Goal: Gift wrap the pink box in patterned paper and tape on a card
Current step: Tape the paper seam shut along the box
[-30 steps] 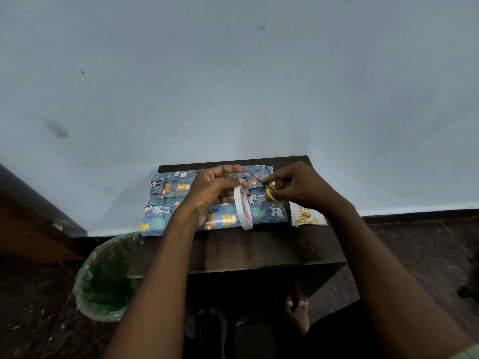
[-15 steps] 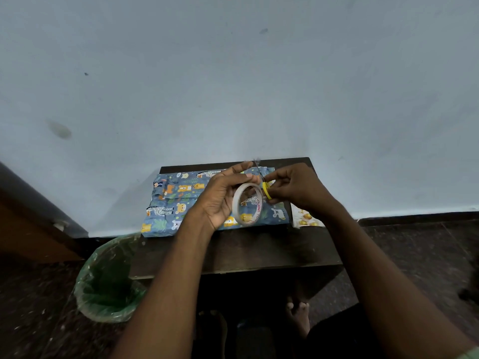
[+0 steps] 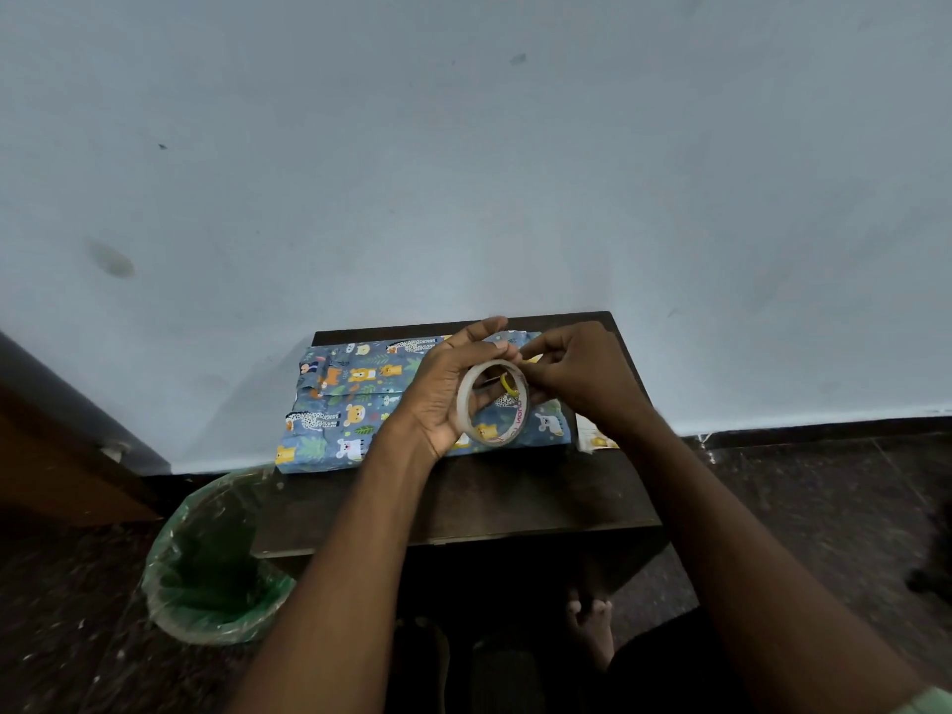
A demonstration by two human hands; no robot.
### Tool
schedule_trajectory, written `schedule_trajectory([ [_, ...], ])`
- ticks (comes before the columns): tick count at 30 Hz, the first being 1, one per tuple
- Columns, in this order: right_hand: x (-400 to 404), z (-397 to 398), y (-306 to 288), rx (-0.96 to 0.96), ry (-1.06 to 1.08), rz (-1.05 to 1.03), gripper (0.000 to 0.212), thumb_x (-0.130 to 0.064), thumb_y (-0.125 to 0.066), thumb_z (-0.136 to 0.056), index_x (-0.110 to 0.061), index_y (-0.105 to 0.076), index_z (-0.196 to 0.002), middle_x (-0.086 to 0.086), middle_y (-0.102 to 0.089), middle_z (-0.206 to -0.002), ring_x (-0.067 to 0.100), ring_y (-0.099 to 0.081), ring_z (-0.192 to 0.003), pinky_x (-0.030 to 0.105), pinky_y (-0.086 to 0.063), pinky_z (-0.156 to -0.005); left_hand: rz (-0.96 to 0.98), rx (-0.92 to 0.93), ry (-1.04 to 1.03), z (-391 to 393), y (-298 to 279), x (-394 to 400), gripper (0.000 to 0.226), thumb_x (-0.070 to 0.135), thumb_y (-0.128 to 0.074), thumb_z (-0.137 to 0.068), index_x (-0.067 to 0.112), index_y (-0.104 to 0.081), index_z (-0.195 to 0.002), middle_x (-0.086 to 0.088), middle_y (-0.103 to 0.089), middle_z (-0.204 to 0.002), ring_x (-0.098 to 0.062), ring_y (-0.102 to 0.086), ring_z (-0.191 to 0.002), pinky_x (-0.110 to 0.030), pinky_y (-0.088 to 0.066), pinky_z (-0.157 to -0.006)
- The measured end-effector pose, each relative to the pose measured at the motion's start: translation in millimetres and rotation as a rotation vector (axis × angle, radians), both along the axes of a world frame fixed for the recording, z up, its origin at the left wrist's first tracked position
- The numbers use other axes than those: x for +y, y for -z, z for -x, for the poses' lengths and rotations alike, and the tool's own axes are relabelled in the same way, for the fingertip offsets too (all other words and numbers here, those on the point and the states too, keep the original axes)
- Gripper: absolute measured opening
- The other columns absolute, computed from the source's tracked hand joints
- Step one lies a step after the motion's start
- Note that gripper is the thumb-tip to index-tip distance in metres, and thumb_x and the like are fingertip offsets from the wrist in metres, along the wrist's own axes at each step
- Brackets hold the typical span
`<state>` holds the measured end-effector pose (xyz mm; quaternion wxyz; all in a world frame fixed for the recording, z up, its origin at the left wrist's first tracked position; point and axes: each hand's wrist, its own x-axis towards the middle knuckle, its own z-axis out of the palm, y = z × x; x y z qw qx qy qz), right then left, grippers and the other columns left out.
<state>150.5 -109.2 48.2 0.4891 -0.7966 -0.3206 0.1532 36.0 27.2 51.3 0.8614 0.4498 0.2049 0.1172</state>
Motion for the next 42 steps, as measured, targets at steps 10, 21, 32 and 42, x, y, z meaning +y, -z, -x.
schedule_trajectory([
  [10,9,9,10,-0.124,0.132,0.025,0.007,-0.016,-0.084,-0.086,-0.014,-0.08,-0.081,0.001,-0.074,-0.061,0.011,-0.073,-0.052,0.026,-0.062,-0.06,-0.083,0.066,-0.055,-3,2,-3,0.026,-0.003,-0.069,-0.094,0.013,-0.072,-0.114,-0.01,-0.077,-0.09,-0.016,-0.075,-0.078,-0.023,-0.059,-0.065],
  [21,16,4,20,-0.236,0.276,0.005,0.007,-0.016,-0.081,-0.077,-0.021,-0.082,-0.082,-0.009,-0.072,-0.068,0.01,-0.071,-0.069,0.032,-0.059,-0.072,-0.077,0.002,0.063,-3,10,-4,0.022,-0.011,-0.062,-0.095,0.004,-0.071,-0.108,-0.014,-0.076,-0.09,-0.017,-0.075,-0.078,-0.025,-0.062,-0.074],
  [32,19,-9,24,0.175,0.209,-0.294,0.012,-0.023,-0.086,-0.083,-0.014,-0.082,-0.09,0.002,-0.08,-0.081,0.021,-0.078,-0.082,0.044,-0.065,-0.082,-0.197,0.029,0.168,-6,19,-6,0.026,-0.007,-0.069,-0.092,0.005,-0.071,-0.115,-0.017,-0.077,-0.094,-0.025,-0.075,-0.087,-0.033,-0.062,-0.088],
  [42,18,-16,24,0.163,0.207,-0.305,0.004,-0.015,-0.081,-0.083,-0.011,-0.082,-0.082,0.005,-0.078,-0.077,0.023,-0.077,-0.077,0.034,-0.062,-0.07,-0.267,0.038,0.184,-13,13,-10,0.021,-0.008,-0.068,-0.094,0.006,-0.072,-0.109,-0.016,-0.076,-0.09,-0.023,-0.074,-0.081,-0.029,-0.063,-0.081],
])
